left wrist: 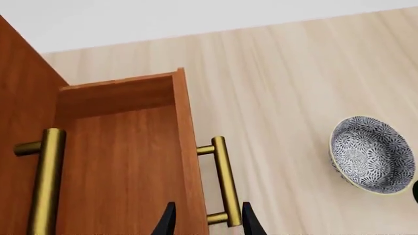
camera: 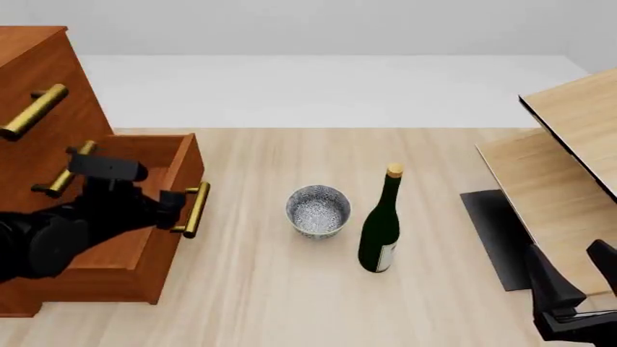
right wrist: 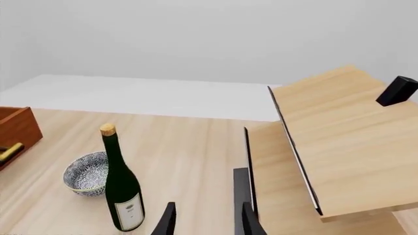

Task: Put the wine bottle in the bottom drawer of the cabinet.

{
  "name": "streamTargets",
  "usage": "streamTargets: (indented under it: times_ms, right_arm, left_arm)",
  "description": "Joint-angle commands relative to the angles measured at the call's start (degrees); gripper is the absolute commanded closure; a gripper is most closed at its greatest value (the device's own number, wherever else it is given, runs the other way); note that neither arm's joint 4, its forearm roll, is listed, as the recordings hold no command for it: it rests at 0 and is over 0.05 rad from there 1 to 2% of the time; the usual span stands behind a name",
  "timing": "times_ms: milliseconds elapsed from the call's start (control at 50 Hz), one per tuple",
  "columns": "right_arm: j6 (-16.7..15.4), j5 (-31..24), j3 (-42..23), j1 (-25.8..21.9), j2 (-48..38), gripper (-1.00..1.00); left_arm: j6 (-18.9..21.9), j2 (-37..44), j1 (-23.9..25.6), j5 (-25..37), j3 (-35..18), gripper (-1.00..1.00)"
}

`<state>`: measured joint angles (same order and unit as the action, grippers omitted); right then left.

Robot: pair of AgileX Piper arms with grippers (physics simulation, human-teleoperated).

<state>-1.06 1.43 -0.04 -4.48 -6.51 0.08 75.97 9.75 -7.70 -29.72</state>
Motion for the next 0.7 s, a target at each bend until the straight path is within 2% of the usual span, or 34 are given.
streamTargets:
  times_ms: [20, 700]
  right_arm:
    - [0.0, 0.0, 0.0, -0.3, -0.3, -1.0]
    - [-0.1, -0.1, 0.0, -1.0, -0.7, -1.0]
  left_arm:
    - [-0.6, 0.7, 0.0, -1.5, 1.6, -1.0]
    - [-2.4, 5.2, 0.6, -6.1, 3.0, -1.0]
